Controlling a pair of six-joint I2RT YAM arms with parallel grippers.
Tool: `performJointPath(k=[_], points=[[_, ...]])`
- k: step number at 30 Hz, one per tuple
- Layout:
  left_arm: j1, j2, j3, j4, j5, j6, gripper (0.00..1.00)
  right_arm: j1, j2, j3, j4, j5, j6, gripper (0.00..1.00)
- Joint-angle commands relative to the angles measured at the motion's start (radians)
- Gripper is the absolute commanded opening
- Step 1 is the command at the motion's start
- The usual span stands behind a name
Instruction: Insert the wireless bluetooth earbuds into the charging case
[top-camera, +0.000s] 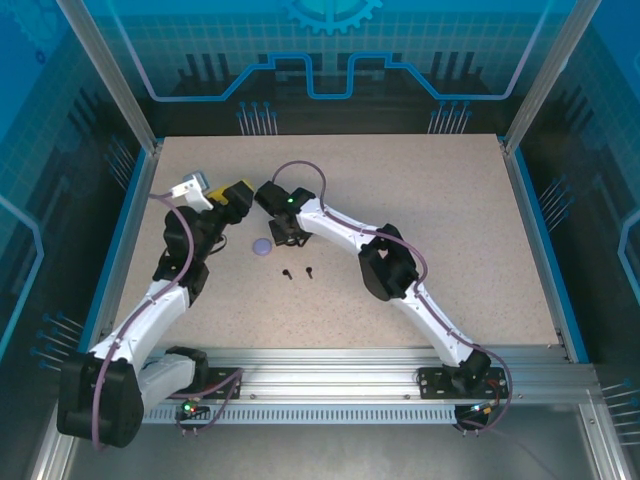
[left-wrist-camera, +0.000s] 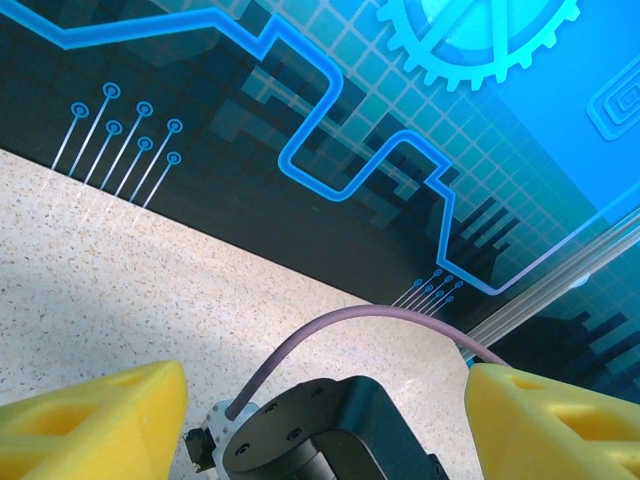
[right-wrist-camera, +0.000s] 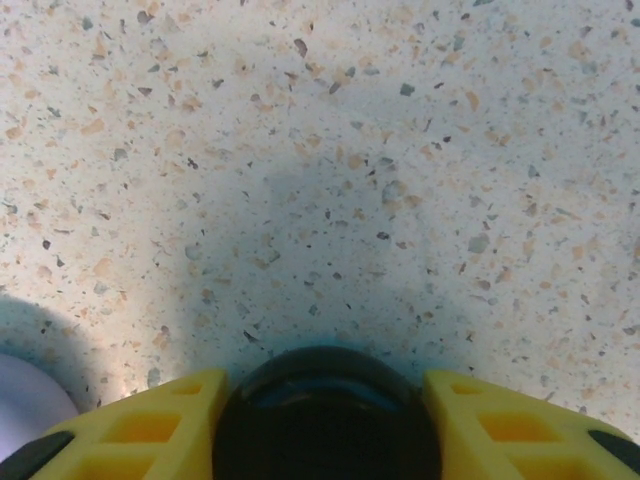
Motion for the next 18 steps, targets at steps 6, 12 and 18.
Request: performJointPath(k=[6, 12, 18], points=[[0.011, 0.063, -0.022, 0.1, 0.176, -0.003, 0.74, -0.046, -0.298, -0.257, 0.116, 0.018, 0.042, 0.31], [0.009, 0.18, -0.05, 0.28, 0.348, -0.052, 0.74, -0.111, -0.522, -0.476, 0.211, 0.017, 0.109, 0.31], [-0.003, 0.331, -0.093, 0.551, 0.447, -0.138, 0.74, -0.179, -0.741, -0.707, 0.336, 0.003, 0.236, 0.31]])
